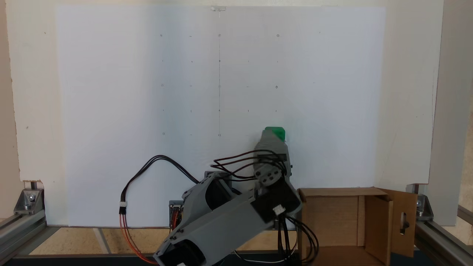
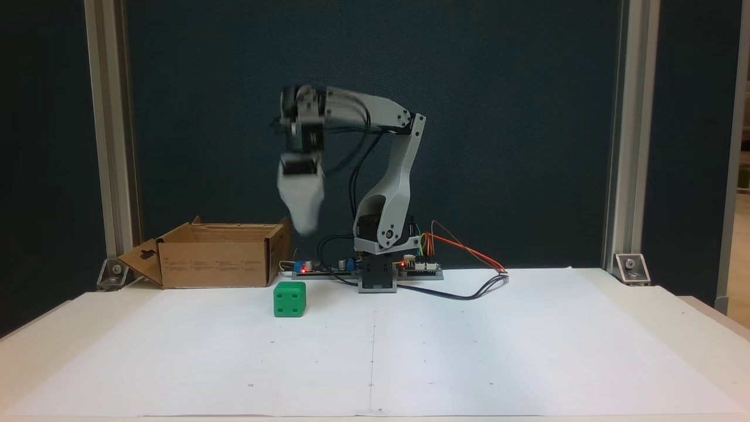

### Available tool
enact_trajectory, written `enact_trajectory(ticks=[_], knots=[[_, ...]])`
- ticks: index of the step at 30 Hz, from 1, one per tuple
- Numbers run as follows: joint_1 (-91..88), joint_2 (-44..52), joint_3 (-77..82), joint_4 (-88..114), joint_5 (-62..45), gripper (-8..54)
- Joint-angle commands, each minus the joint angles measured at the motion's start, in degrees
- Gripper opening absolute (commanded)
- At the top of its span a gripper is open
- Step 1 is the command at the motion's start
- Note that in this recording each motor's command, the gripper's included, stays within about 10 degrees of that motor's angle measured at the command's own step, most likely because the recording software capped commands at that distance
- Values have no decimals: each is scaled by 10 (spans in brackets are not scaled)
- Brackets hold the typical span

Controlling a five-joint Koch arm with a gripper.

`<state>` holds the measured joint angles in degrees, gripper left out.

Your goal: Grasp a green dice and put it in the bin.

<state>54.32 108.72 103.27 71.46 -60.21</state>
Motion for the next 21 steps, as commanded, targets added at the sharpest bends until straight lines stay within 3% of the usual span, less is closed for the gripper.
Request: enact_trajectory(ticks=[1, 6, 15, 21], knots=[[0, 3, -9, 10, -64, 474], [-5, -3, 1, 7, -53, 454], [-25, -3, 11, -11, 106, 464], [-25, -4, 25, -83, 154, 457]])
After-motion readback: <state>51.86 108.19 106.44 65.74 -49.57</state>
